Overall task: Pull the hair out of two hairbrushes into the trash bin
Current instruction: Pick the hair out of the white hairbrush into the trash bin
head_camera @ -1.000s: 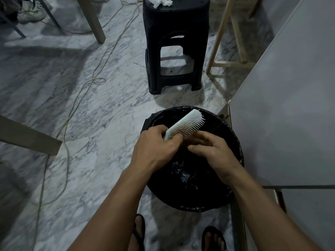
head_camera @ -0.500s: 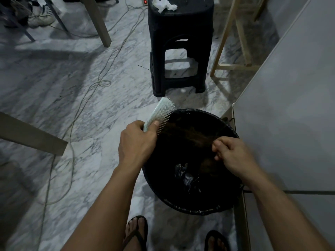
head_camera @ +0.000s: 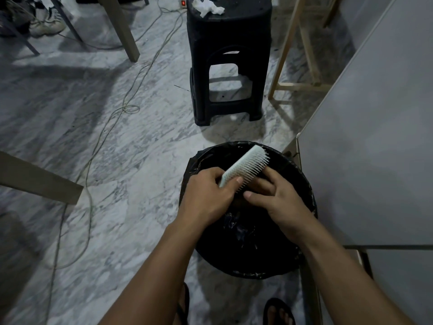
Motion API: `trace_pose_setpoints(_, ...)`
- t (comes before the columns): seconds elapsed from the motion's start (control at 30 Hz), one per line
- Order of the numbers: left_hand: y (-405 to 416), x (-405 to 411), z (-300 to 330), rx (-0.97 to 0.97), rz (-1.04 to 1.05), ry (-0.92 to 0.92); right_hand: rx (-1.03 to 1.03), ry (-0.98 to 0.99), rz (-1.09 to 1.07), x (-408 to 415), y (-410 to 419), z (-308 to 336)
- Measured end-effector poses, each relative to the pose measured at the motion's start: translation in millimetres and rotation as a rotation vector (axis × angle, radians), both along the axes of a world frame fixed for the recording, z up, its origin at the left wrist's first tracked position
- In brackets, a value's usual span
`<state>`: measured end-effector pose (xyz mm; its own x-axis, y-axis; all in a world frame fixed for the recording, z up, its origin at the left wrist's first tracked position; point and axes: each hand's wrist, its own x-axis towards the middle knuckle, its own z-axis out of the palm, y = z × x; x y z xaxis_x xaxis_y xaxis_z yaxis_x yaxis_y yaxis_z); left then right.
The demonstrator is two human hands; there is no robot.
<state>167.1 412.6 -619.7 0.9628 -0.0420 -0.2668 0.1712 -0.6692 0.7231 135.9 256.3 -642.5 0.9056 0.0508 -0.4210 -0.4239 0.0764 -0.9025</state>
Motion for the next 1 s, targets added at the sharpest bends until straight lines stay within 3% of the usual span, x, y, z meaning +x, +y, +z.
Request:
trace_pose_setpoints(0.07, -3.6, -1.4, -1.3, -0.008, -0.022, 0.0, -0.021, -0.017, 0.009, -1.2, 1.5, -0.8)
trace_pose_setpoints(0.2, -2.6, 0.9, -2.0, 0.023, -0.022, -0.001, -0.29, -0.079, 0.031, -0.3, -1.3, -5.7)
trace_pose_setpoints(0.37, 3.5, 4.2, -2.7, 0.051, 0.114, 0.1, -0.301, -0.118, 0.112, 1.8, -7.7, -6.0)
trace_pose_setpoints(0.5, 5.6, 8.5, -3.9, -0.126, 0.286, 0.209, -0.366, -0.149, 0.167, 2.6, -9.8, -3.7)
trace_pose_setpoints(0.73, 32.1, 18.5, 0.1, -0.174, 0.32, 0.205, -0.633, -0.198, -0.142, 6.4, -53.7, -17.5)
trace_pose_setpoints(1.0, 14.0, 10.2, 3.6, -0.254, 0.074, 0.371, -0.807, 0.046, 0.257, 0.4, -29.7, -10.0)
